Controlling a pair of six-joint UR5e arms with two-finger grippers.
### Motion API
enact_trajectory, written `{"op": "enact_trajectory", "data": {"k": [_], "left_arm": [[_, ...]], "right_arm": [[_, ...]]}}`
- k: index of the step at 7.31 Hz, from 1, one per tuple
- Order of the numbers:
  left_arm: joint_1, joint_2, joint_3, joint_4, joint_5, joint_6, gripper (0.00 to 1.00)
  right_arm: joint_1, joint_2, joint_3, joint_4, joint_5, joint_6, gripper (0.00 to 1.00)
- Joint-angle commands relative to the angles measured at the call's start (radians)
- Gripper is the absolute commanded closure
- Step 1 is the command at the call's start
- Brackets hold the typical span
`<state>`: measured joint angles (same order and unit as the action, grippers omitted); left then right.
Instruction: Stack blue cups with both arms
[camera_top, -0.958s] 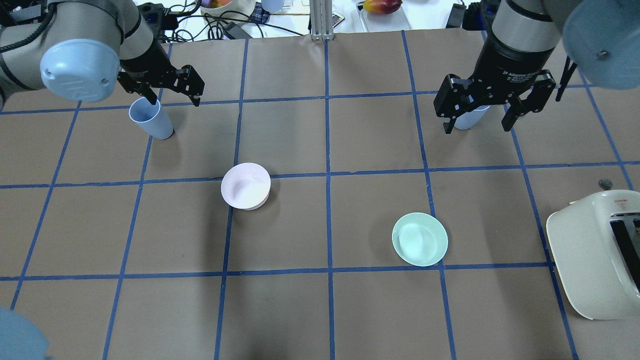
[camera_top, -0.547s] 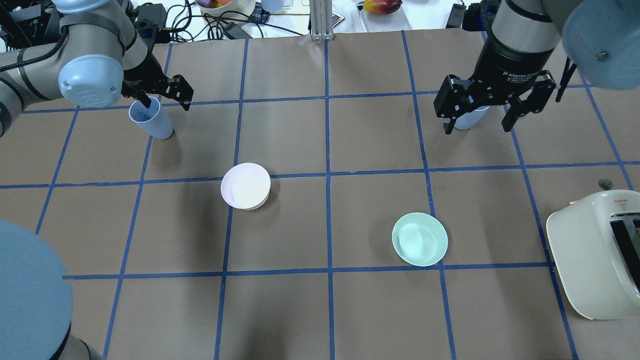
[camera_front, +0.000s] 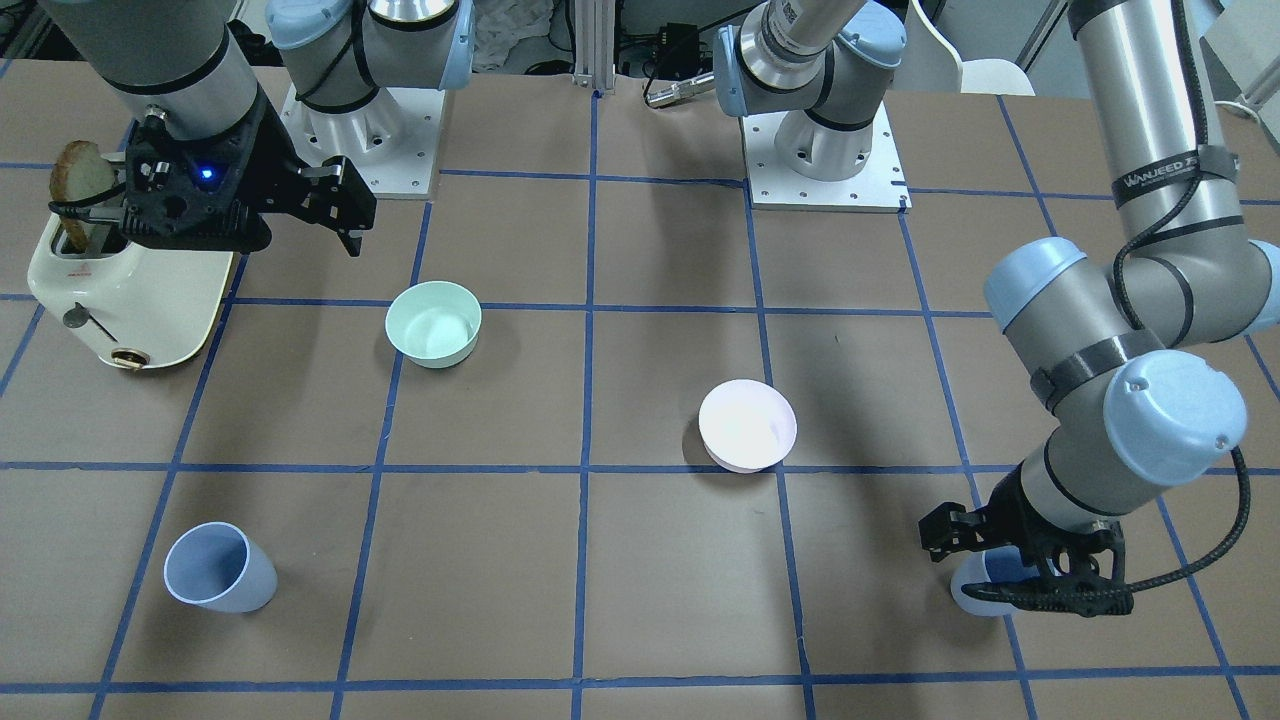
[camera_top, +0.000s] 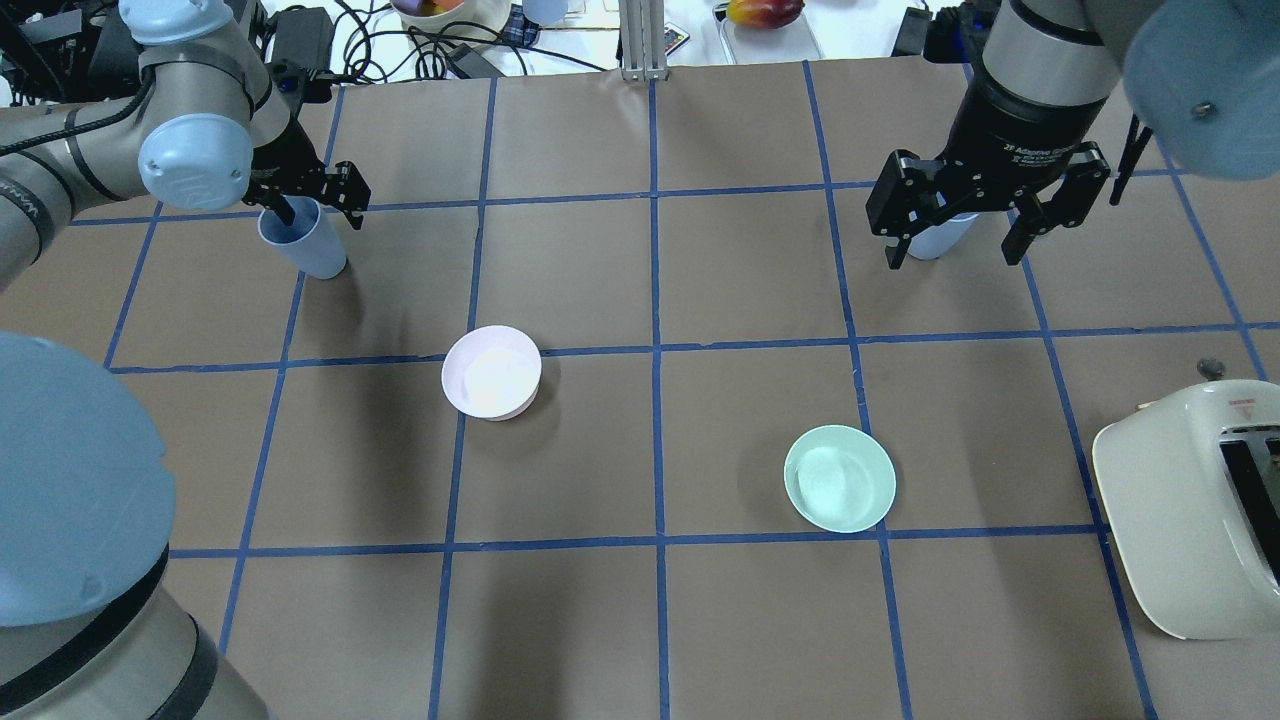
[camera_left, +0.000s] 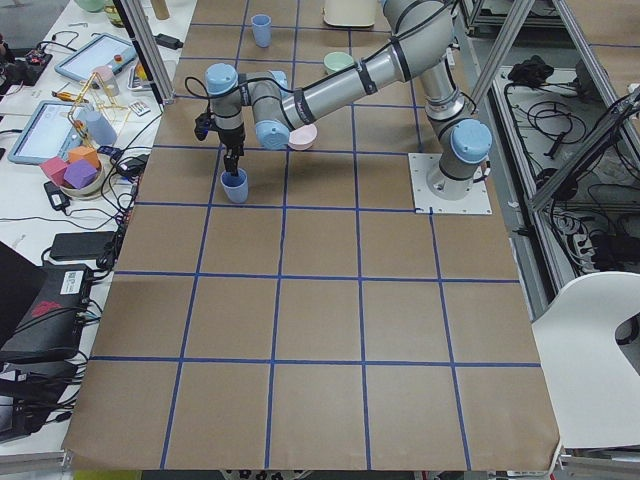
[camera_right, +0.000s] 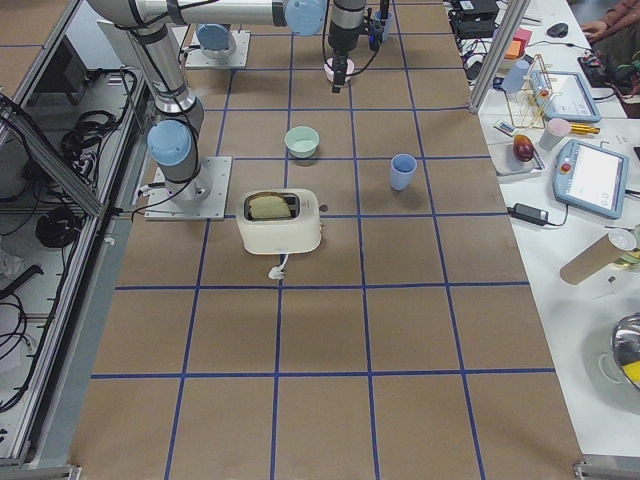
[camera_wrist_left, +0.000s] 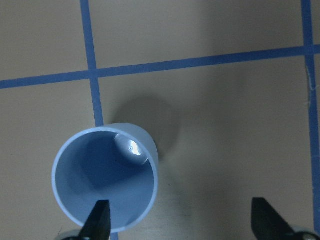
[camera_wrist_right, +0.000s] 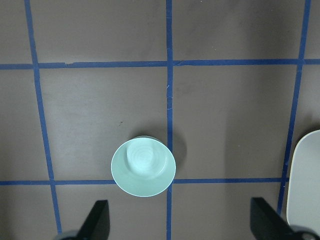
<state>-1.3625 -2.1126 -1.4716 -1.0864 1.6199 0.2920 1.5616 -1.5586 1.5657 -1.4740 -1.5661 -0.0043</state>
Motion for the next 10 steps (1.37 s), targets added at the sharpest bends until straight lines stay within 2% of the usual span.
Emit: {"op": "enact_trajectory", "data": {"k": [1,3,7,9,10], "left_arm": [[0.0,-0.018,-0.003,0.011,0.001,0.001,0.6],[0.0,-0.02,0.0,0.019,0.001,0.001,1.0],[-0.036,-0.01,0.045,0.005,-0.002,-0.02,1.0],[-0.139,-0.017,0.079,0.002,0.001,-0.173,1.0],[-0.197,-0.02,0.095,-0.021,0.0,-0.273,1.0]], "right_arm": [[0.0,0.008,0.003,0.008,-0.017,0.001,0.0],[0.0,0.018,0.002,-0.005,-0.017,0.001,0.0],[-0.002,0.02,-0.003,-0.015,-0.005,0.0,0.0],[-0.015,0.054,-0.003,-0.031,-0.003,0.0,0.0],[-0.038,0.077,-0.013,-0.092,-0.009,-0.016,0.0]]}}
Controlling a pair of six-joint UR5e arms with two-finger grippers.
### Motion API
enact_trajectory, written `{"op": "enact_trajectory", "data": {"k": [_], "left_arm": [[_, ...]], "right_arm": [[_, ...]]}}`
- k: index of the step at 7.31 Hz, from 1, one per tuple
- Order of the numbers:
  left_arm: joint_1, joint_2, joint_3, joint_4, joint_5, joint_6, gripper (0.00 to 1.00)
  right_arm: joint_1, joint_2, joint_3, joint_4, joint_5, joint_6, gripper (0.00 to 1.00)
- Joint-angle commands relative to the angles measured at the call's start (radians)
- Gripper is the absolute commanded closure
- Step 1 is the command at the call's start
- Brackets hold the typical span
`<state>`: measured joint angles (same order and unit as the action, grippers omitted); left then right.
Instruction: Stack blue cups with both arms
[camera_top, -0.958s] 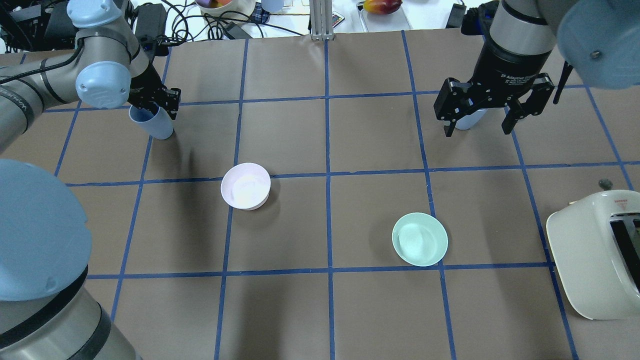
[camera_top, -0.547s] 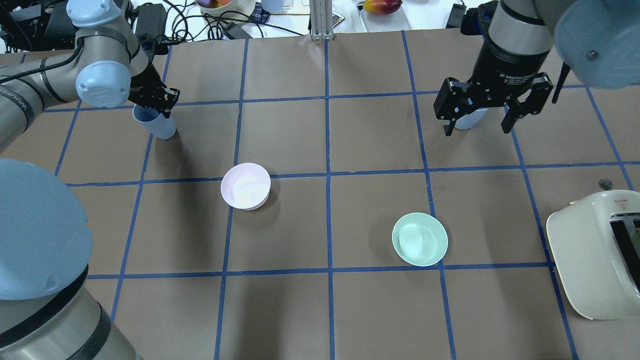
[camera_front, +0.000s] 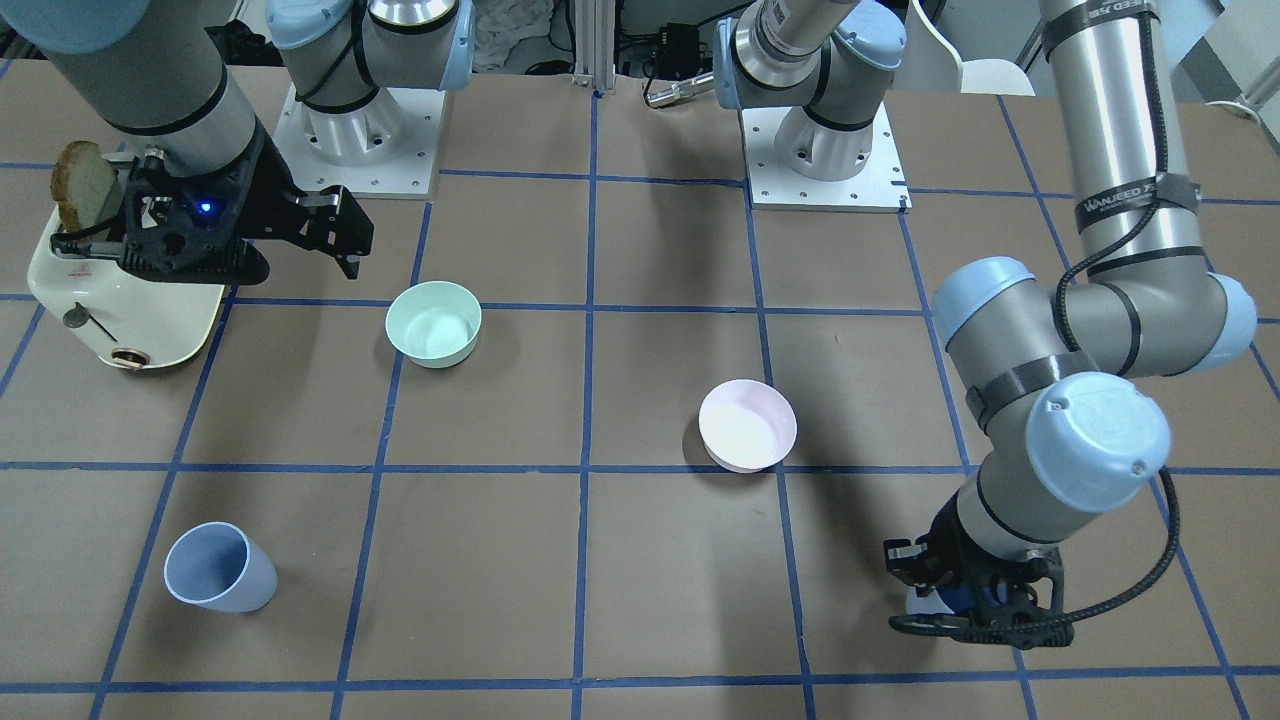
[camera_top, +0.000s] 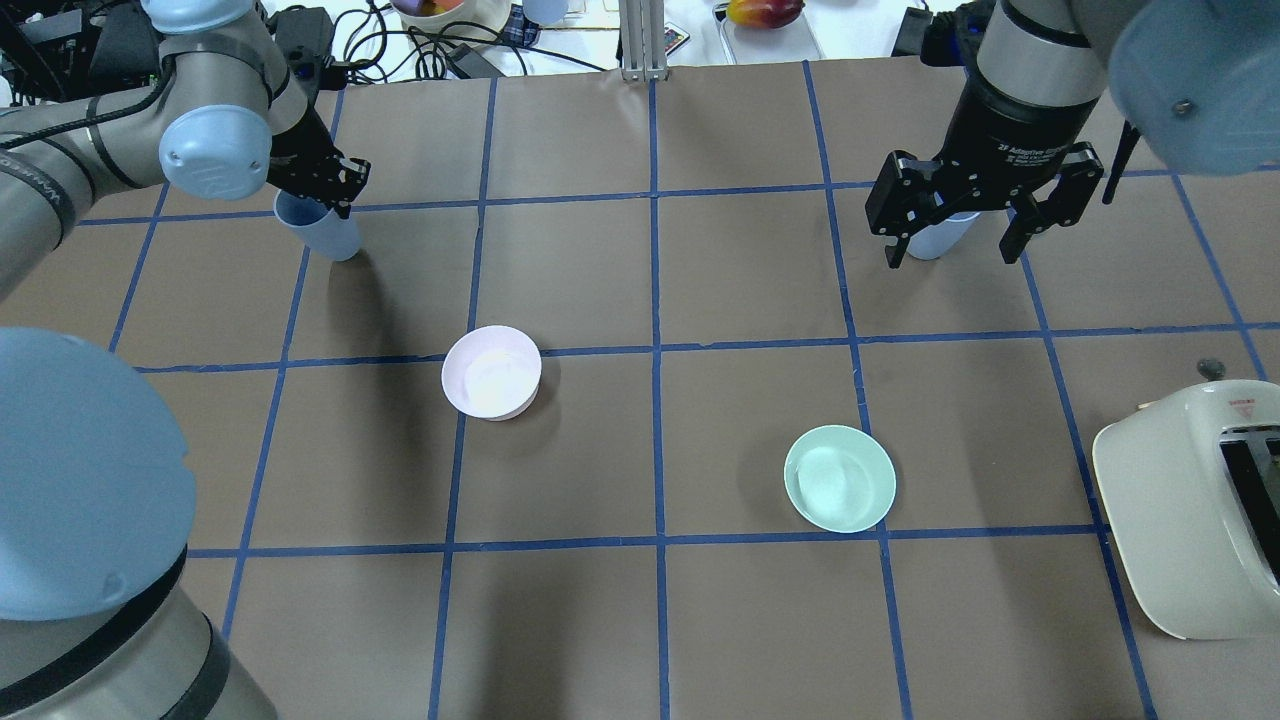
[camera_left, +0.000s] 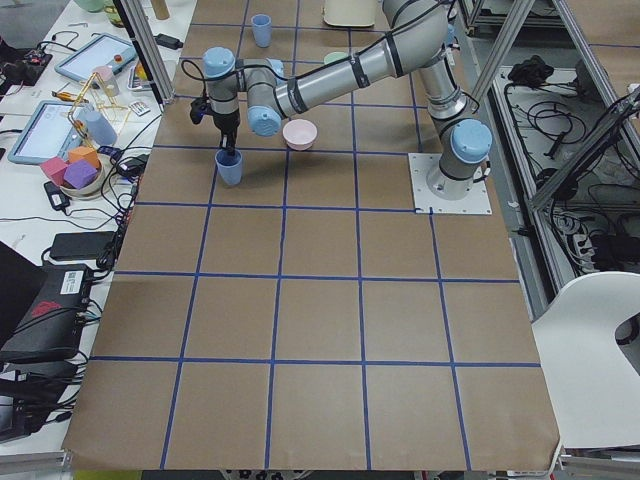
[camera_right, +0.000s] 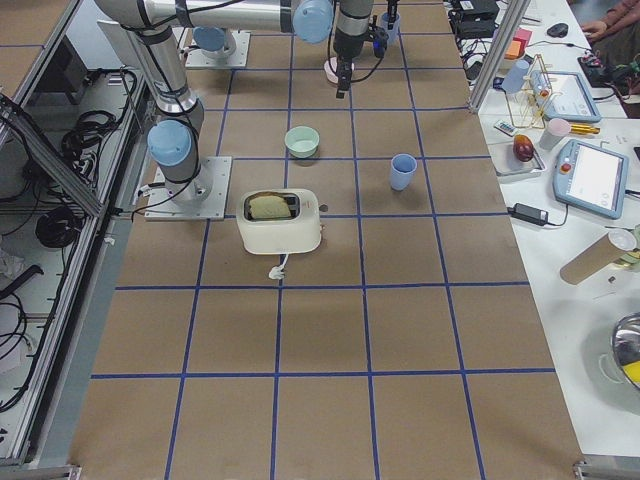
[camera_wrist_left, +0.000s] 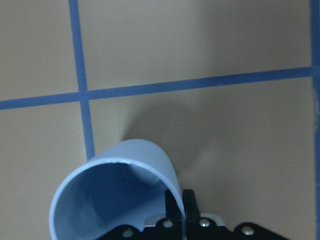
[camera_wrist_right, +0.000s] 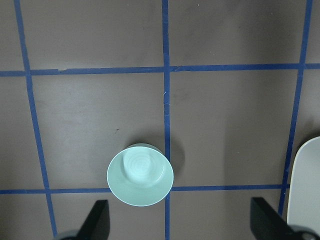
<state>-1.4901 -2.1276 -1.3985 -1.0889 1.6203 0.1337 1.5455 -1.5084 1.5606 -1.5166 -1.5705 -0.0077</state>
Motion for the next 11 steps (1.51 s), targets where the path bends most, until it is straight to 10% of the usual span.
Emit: {"op": "enact_trajectory", "data": {"k": [1,3,6,11], "left_arm": [[-0.147,0.005,0.033,-0.026,-0.005,-0.219,1.0],[-0.321,0.02,0.035,-0.054,-0.003,-0.467,1.0],[-0.471,0.003,0.021,-0.054,-0.005,-0.669,1.0],[-0.512,-0.009,-0.014,-0.057,-0.072,-0.706,1.0]], "right_arm": [[-0.05,0.052,-0.014,-0.142,-0.008,-0.029,0.0],[-0.088,0.174,-0.036,-0.376,-0.014,-0.217,0.0],[-0.189,0.423,-0.239,-0.398,-0.011,-0.429,0.0],[-0.197,0.533,-0.257,-0.396,-0.003,-0.428,0.0]]}}
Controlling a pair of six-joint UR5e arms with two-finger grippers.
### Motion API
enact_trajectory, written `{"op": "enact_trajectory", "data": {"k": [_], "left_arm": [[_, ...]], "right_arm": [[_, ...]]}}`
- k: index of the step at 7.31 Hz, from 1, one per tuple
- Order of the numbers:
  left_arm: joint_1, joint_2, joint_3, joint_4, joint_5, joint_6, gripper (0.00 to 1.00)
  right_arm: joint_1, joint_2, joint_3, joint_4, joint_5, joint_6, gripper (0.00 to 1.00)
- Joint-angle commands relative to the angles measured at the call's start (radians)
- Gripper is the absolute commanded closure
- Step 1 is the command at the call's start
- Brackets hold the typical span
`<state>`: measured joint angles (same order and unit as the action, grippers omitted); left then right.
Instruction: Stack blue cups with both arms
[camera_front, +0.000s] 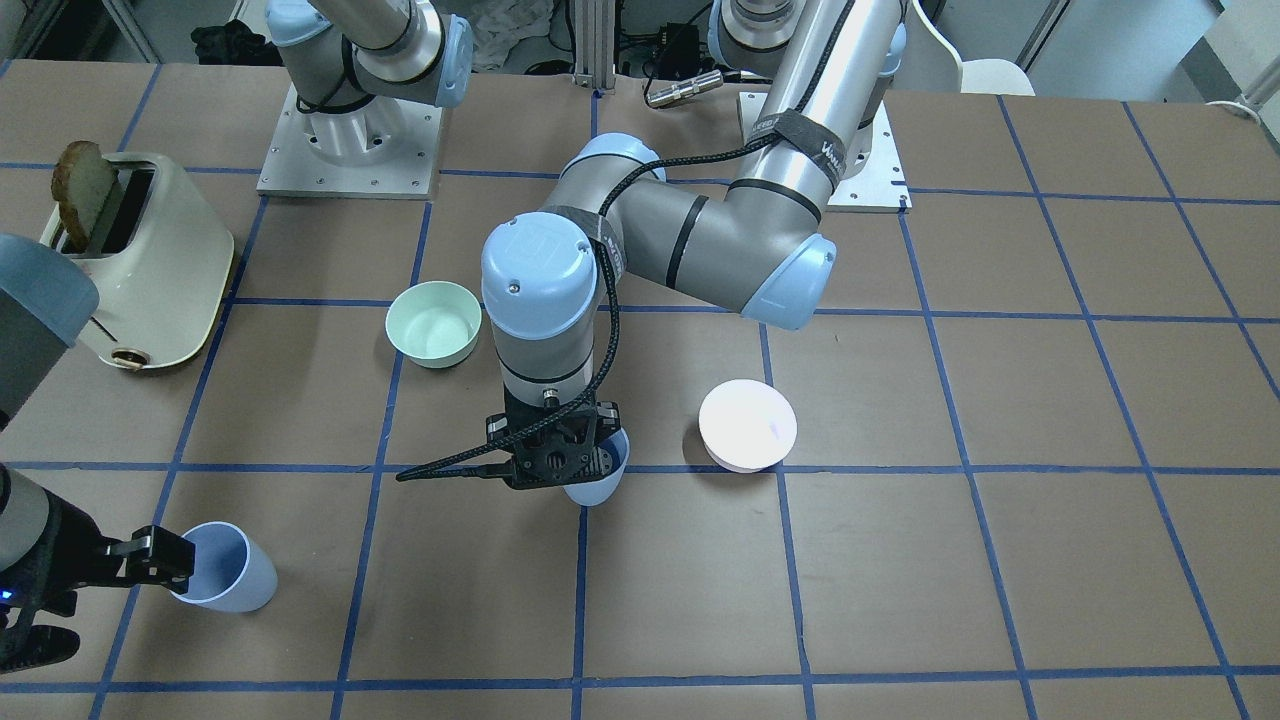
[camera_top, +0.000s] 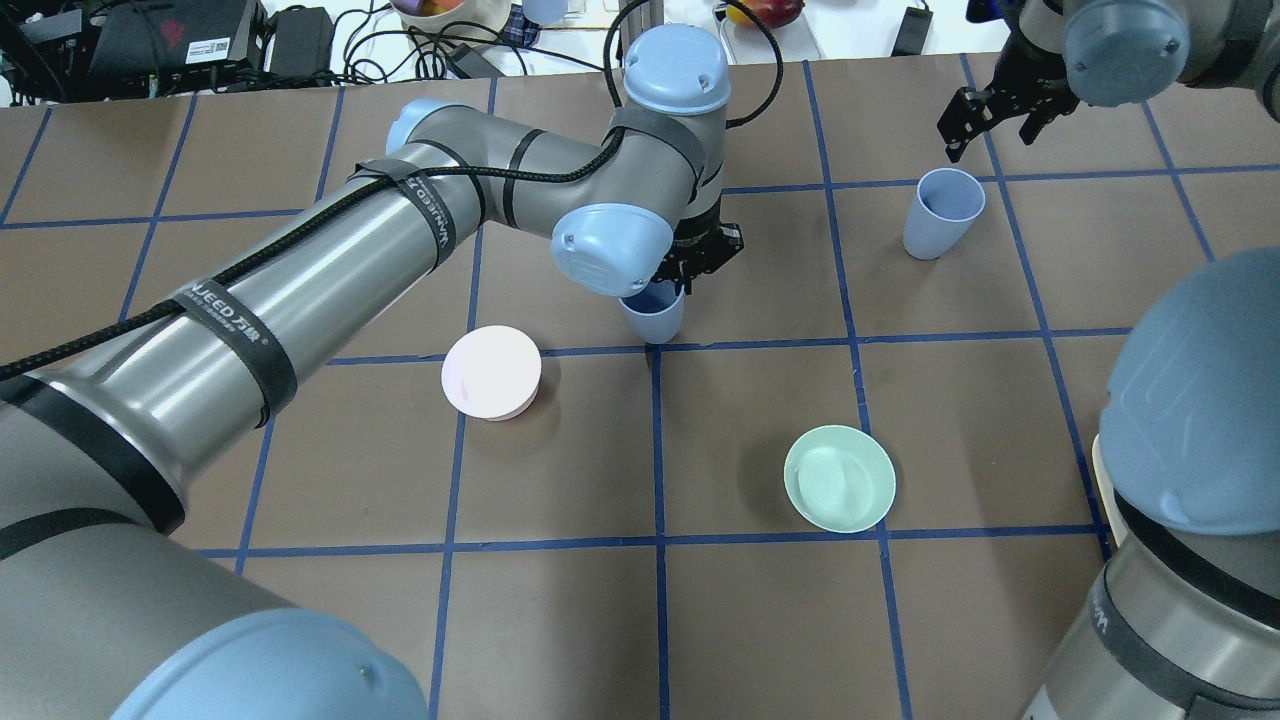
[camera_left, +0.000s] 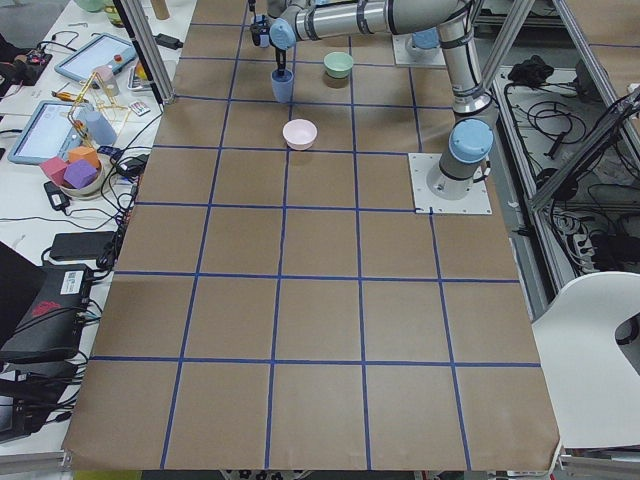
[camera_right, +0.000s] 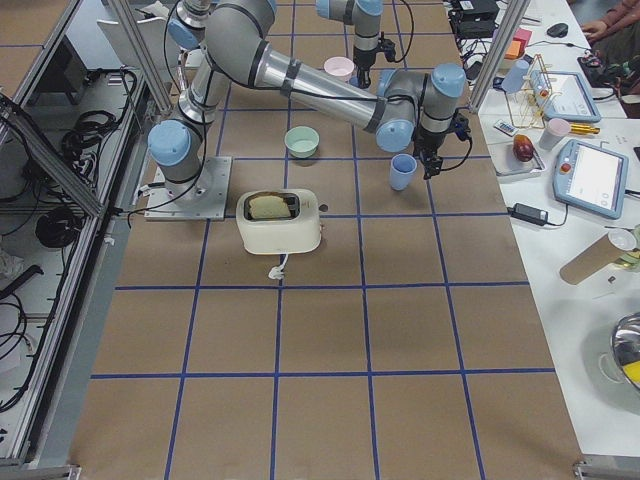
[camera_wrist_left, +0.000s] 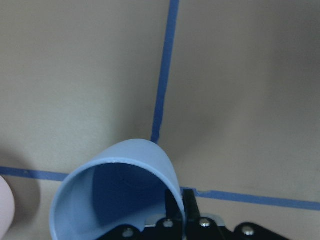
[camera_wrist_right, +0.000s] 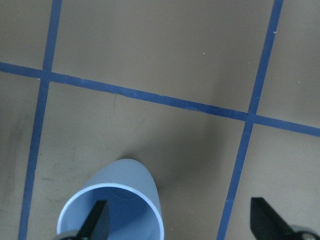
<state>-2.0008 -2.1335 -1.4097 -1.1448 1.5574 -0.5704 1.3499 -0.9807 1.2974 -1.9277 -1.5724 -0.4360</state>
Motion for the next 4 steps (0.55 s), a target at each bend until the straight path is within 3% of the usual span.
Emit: {"op": "enact_trajectory", "data": {"k": [1,2,3,4], "left_arm": [[-0.001,-0.006,-0.006,-0.001,-0.008,0.004,1.0],[0.0,-0.019,-0.009,-0.001,-0.007,0.009,0.85],[0.0,-0.031,-0.012,0.0,-0.005,0.009,0.01],[0.0,-0.036,-0.02,0.005,-0.002,0.009,0.0]], "right_arm": [[-0.002,0.005,0.007,0.053,-0.003,0.0,0.0],[-0.002,0.01,0.007,0.084,-0.002,0.0,0.0],[0.0,0.017,0.007,0.084,-0.003,0.0,0.0],[0.0,0.023,0.014,0.082,-0.009,0.0,0.0]]}}
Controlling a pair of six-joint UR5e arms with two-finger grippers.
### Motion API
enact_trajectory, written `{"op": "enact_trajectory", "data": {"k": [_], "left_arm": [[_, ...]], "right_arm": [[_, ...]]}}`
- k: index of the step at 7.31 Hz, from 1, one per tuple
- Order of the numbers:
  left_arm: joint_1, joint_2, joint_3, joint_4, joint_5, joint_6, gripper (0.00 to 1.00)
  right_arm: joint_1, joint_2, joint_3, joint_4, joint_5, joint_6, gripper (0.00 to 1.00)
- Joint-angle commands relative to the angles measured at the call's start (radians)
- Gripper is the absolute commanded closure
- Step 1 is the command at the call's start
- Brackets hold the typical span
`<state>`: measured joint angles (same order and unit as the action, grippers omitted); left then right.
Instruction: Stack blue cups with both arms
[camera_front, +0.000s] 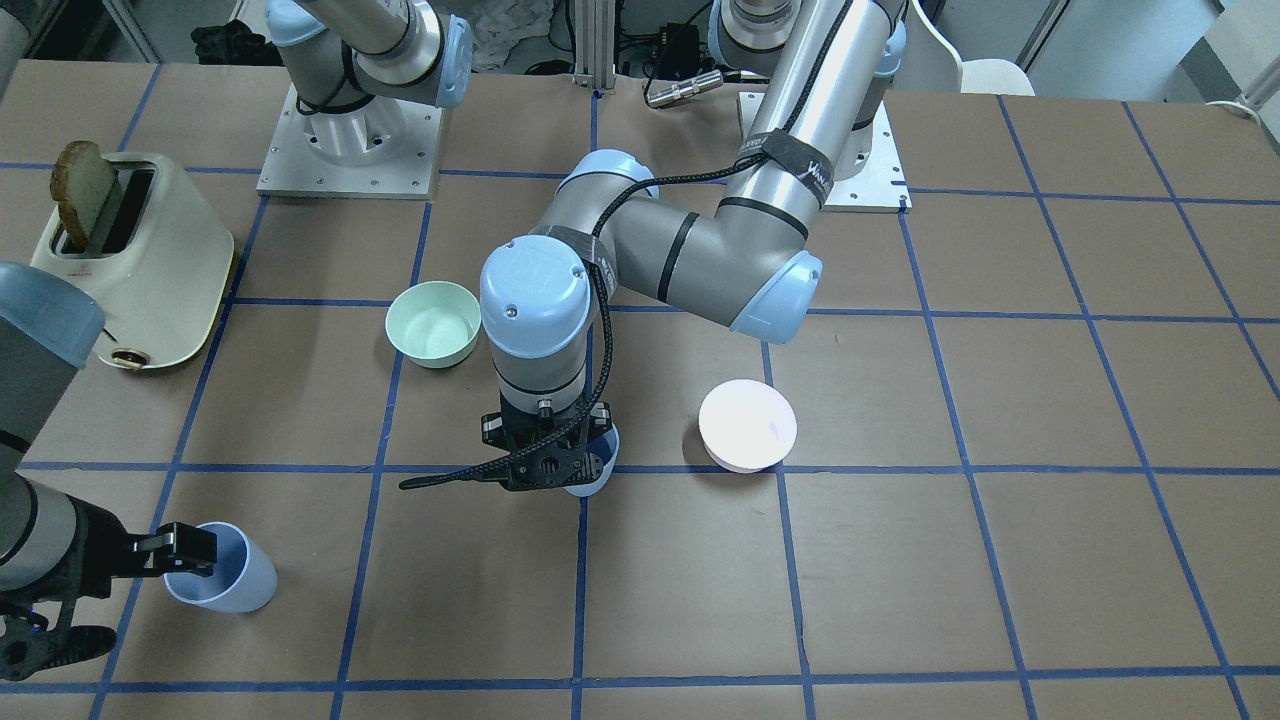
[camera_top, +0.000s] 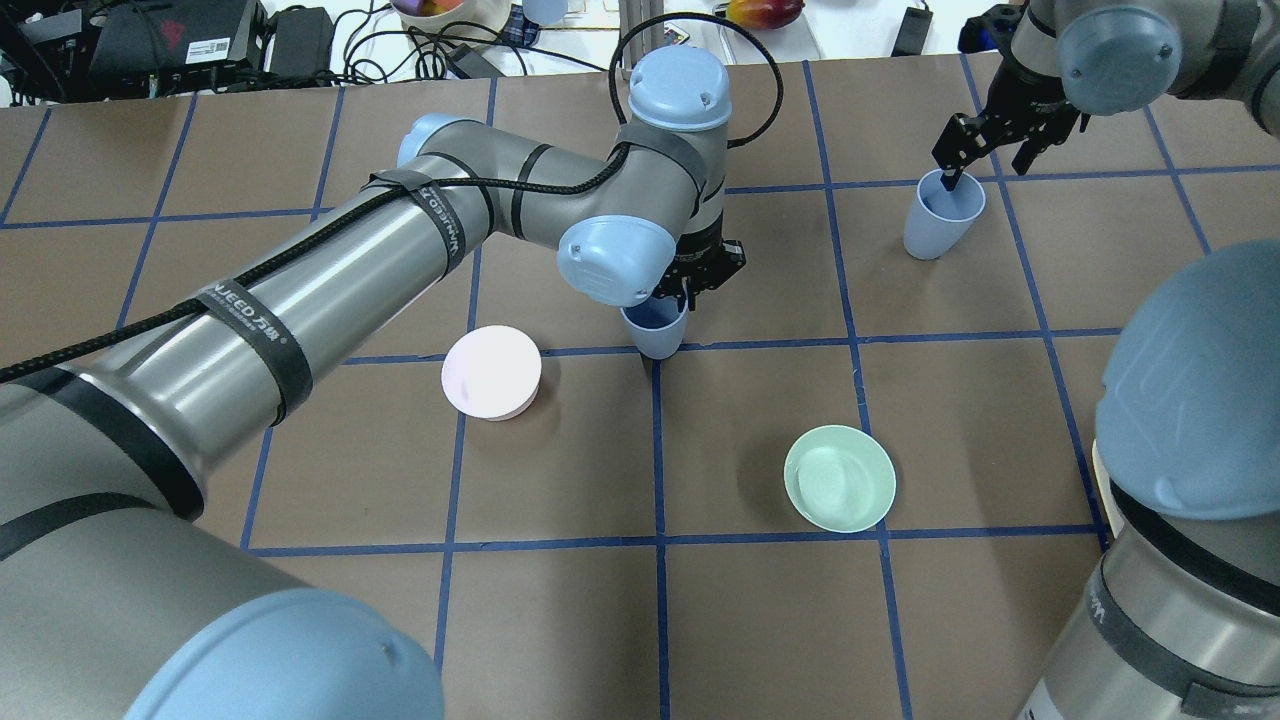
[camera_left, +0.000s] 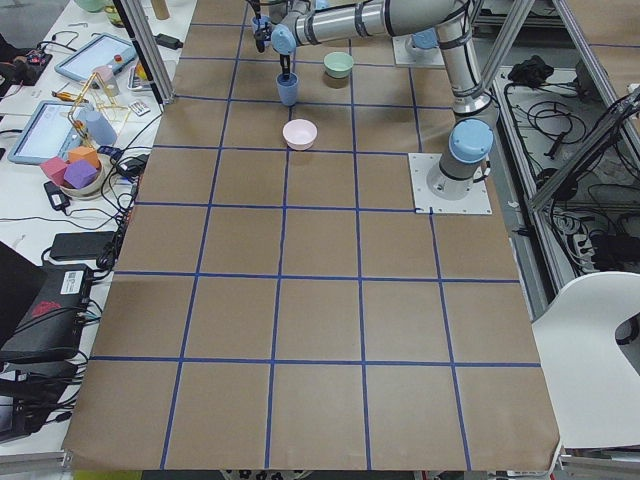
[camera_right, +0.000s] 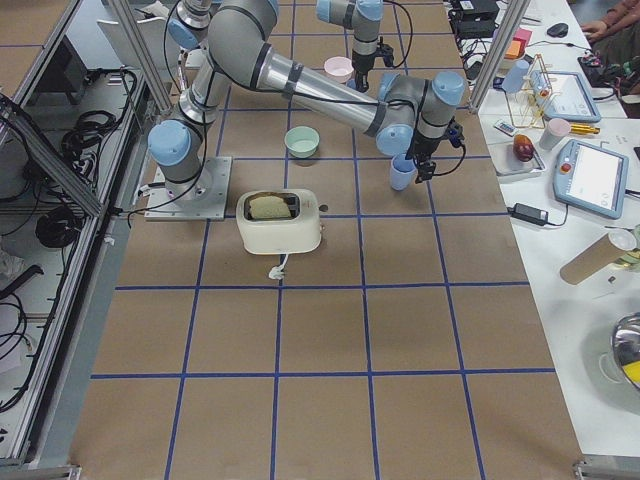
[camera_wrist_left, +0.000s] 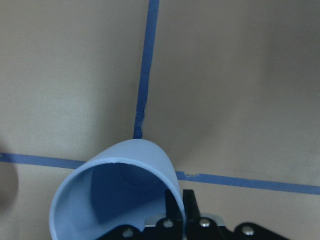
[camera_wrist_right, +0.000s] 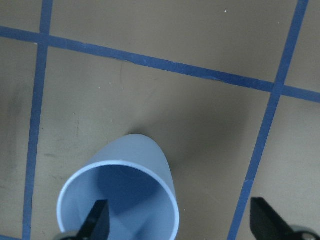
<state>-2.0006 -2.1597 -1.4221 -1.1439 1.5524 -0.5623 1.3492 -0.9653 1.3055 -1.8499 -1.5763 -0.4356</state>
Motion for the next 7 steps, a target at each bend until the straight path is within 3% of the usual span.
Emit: {"op": "enact_trajectory", "data": {"k": [1,2,3,5,6,7], "left_arm": [[0.003,-0.006,-0.006,0.004,0.005,0.002,0.0],[0.017,0.018,0.008,0.0,0.0,0.004,0.0],[0.052,0.046,0.017,-0.011,-0.003,0.007,0.0],[0.152,0.128,0.063,-0.127,-0.027,0.123,0.0],[0.217,0.191,0.078,-0.213,-0.063,0.207,0.0],[0.27,0.257,0.072,-0.288,-0.06,0.278,0.03]], "right_arm": [[-0.001,0.013,0.026,0.006,-0.005,0.0,0.0],[-0.002,0.014,0.044,0.0,-0.005,0.0,0.0],[-0.001,0.016,0.046,0.0,0.001,0.001,0.07],[-0.002,0.017,0.046,-0.002,-0.008,0.0,0.77],[-0.002,0.02,0.044,0.003,-0.01,0.0,1.0],[-0.002,0.02,0.041,0.004,-0.01,0.0,1.0]]}}
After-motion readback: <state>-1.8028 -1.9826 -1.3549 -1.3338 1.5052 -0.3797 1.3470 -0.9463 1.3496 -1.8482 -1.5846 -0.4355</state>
